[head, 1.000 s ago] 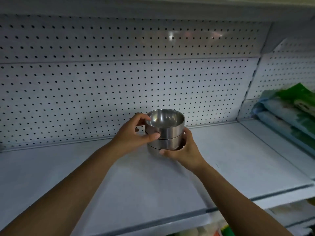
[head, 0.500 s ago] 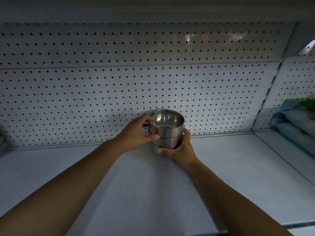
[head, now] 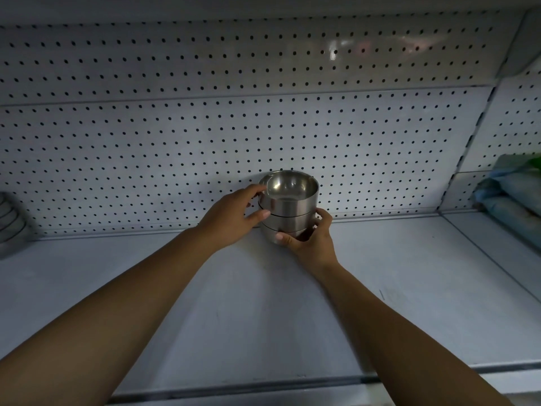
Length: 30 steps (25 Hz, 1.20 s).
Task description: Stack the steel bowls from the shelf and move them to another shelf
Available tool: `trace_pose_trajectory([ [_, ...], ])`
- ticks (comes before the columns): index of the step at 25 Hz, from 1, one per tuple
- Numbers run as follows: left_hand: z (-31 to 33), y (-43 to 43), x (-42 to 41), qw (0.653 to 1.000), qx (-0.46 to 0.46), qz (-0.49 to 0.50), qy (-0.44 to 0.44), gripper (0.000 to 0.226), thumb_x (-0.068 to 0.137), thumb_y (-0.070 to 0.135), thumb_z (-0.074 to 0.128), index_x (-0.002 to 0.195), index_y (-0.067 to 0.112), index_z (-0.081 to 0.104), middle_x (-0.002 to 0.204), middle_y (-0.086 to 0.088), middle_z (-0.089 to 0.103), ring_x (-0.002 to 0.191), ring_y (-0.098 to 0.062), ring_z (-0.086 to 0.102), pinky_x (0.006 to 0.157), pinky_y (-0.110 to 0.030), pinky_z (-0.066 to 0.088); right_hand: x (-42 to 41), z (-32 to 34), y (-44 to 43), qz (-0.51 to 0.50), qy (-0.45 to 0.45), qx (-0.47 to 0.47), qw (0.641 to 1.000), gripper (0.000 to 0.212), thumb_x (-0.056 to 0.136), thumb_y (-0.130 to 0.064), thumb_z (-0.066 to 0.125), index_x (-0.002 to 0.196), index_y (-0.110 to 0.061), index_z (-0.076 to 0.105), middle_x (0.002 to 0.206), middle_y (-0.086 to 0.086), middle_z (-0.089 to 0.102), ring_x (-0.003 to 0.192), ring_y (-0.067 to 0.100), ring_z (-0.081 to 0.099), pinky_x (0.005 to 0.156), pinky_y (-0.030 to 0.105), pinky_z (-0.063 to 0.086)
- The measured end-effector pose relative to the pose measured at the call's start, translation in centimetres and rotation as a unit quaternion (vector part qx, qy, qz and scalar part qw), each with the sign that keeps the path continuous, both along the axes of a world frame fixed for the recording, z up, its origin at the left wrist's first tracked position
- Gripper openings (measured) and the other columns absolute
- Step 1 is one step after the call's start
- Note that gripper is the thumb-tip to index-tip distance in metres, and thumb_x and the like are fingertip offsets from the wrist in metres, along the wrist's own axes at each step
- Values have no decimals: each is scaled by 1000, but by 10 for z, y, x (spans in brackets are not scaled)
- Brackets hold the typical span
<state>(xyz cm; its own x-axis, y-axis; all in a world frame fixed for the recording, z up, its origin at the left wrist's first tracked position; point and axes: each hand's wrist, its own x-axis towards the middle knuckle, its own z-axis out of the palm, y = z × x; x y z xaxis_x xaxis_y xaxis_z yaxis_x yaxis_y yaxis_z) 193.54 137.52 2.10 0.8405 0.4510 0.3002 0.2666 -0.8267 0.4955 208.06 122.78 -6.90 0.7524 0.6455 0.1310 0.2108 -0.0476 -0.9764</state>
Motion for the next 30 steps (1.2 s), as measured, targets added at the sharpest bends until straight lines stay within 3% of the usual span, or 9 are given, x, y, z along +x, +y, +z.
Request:
trace_pose_trajectory([
  [4, -6, -2, -8, 1000, -26, -6, 5, 69, 97, 46, 63, 156, 45, 28, 154, 7, 49, 133, -15, 54, 108, -38, 45, 1, -2, -11, 13, -16, -26, 999, 103, 79, -38, 90, 156, -29, 22, 135, -8, 54, 124, 20, 63, 102, 36, 55],
  [9, -13, -3, -20, 999, -42, 0, 11, 79, 97, 46, 64, 158, 50, 14, 156, 7, 46, 136, -18, 51, 113, -47, 42, 0, 3, -16, 34, -16, -65, 997, 92, 84, -40, 87, 154, -39, 27, 134, -12, 59, 120, 14, 63, 108, 45, 54],
  [12, -10, 2, -30, 999, -25, 0, 32, 82, 97, 48, 62, 159, 50, 8, 159, 5, 43, 140, -21, 48, 113, -46, 42, -9, 12, -12, 39, -34, -109, 993, 99, 84, -49, 84, 159, -42, 20, 151, -3, 54, 137, 25, 55, 114, 49, 48],
  [15, -7, 5, -39, 998, 3, 4, 61, 82, 97, 52, 59, 159, 49, 6, 162, 2, 39, 143, -22, 45, 114, -45, 41, -15, 25, -10, 40, -54, -164, 984, 103, 86, -53, 80, 165, -37, 15, 165, 7, 41, 148, 32, 45, 118, 43, 42],
  [18, -1, -3, -58, 997, 43, 14, 67, 77, 95, 56, 60, 159, 45, 19, 161, 2, 39, 143, -20, 44, 111, -41, 42, -26, 36, -19, 32, -95, -215, 971, 93, 91, -48, 77, 163, -24, 25, 160, 9, 46, 144, 31, 47, 106, 35, 43],
  [22, -2, -26, -114, 997, 47, 29, 56, 74, 94, 56, 62, 157, 37, 29, 161, 9, 36, 144, -13, 40, 110, -30, 35, -63, 41, -52, 93, -214, -316, 920, 92, 89, -55, 76, 162, -20, 31, 163, 6, 43, 144, 29, 47, 112, 38, 41],
  [26, -28, -60, -213, 995, 35, 57, 72, 73, 94, 53, 63, 157, 36, 31, 162, 11, 33, 146, -11, 34, 116, -28, 29, -135, 38, -86, 120, -253, -263, 923, 88, 91, -54, 74, 162, -20, 36, 166, -1, 39, 150, 21, 39, 115, 25, 28],
  [30, -50, -111, -324, 989, -2, 145, 19, 72, 87, 58, 66, 151, 33, 43, 154, 13, 44, 142, -7, 38, 112, -24, 29, -226, 33, -107, 165, -262, -187, 932, 80, 91, -48, 77, 159, -25, 41, 164, -6, 41, 151, 15, 36, 116, 20, 24],
])
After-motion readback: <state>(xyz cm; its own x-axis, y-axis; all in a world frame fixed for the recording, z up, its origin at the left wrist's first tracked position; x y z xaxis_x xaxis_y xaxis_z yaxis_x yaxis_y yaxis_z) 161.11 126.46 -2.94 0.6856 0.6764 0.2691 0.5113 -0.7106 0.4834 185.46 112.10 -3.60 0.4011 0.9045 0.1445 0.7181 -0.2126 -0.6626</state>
